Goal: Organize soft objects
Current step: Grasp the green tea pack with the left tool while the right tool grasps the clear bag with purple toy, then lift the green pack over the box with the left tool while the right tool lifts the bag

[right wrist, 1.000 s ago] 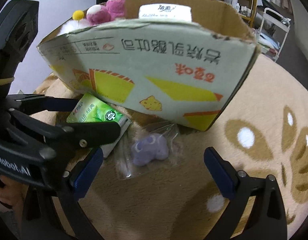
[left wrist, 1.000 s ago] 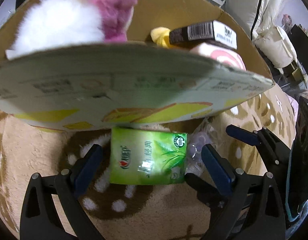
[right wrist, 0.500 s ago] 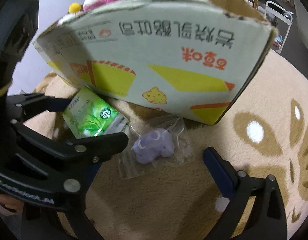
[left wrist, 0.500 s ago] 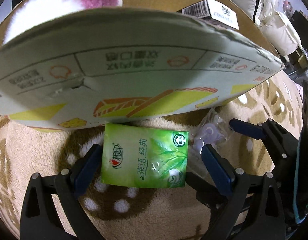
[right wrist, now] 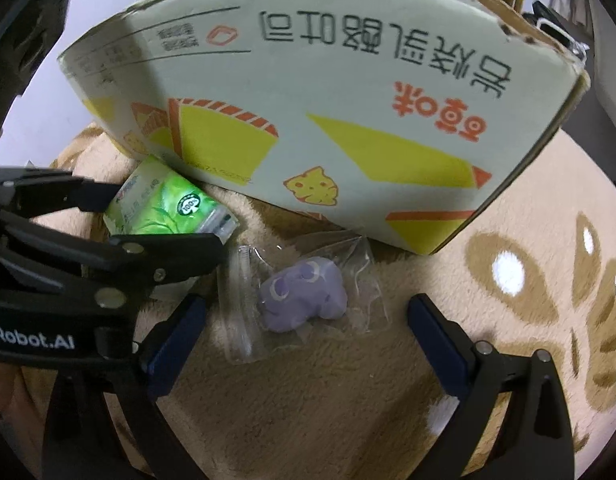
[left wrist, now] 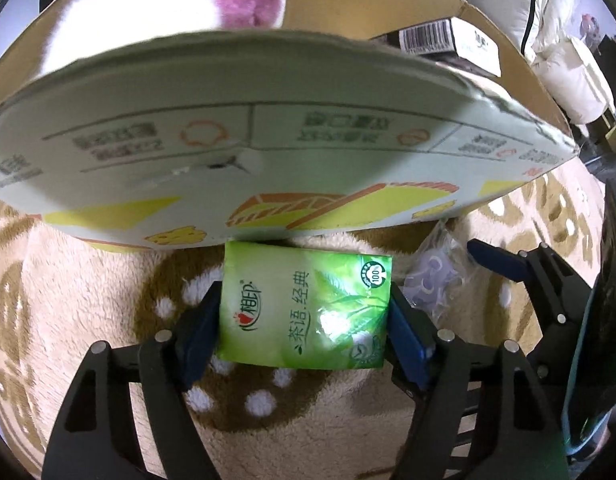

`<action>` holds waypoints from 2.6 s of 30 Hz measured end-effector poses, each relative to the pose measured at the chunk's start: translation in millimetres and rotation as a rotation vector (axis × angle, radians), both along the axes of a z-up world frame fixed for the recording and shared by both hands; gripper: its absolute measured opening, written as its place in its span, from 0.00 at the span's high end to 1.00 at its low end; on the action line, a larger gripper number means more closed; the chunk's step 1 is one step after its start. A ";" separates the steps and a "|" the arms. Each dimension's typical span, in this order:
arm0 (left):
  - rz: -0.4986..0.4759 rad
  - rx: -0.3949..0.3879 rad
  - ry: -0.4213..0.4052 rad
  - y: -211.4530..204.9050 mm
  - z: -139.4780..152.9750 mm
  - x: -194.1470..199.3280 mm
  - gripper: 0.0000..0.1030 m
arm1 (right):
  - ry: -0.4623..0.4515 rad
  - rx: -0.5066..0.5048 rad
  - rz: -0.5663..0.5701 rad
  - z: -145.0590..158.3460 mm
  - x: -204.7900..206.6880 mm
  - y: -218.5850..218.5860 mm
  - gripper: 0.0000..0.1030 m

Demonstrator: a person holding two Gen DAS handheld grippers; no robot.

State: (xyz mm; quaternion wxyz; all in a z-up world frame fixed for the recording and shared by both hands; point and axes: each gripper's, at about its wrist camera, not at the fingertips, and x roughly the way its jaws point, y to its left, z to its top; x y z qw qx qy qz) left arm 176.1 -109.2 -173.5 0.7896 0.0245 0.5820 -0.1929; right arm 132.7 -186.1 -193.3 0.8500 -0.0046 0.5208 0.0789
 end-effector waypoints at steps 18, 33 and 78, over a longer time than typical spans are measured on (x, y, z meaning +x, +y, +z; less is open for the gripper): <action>0.113 0.042 -0.018 45.1 17.3 -16.8 0.27 | 0.029 -0.025 -0.083 5.5 -7.9 -2.6 0.36; 0.167 0.147 -0.197 61.3 62.6 -49.8 0.27 | 0.007 0.169 -0.143 34.2 -24.8 -41.9 0.37; 0.159 -0.042 -0.643 34.1 158.0 5.3 0.27 | -0.418 0.181 -0.108 151.0 18.4 -68.5 0.36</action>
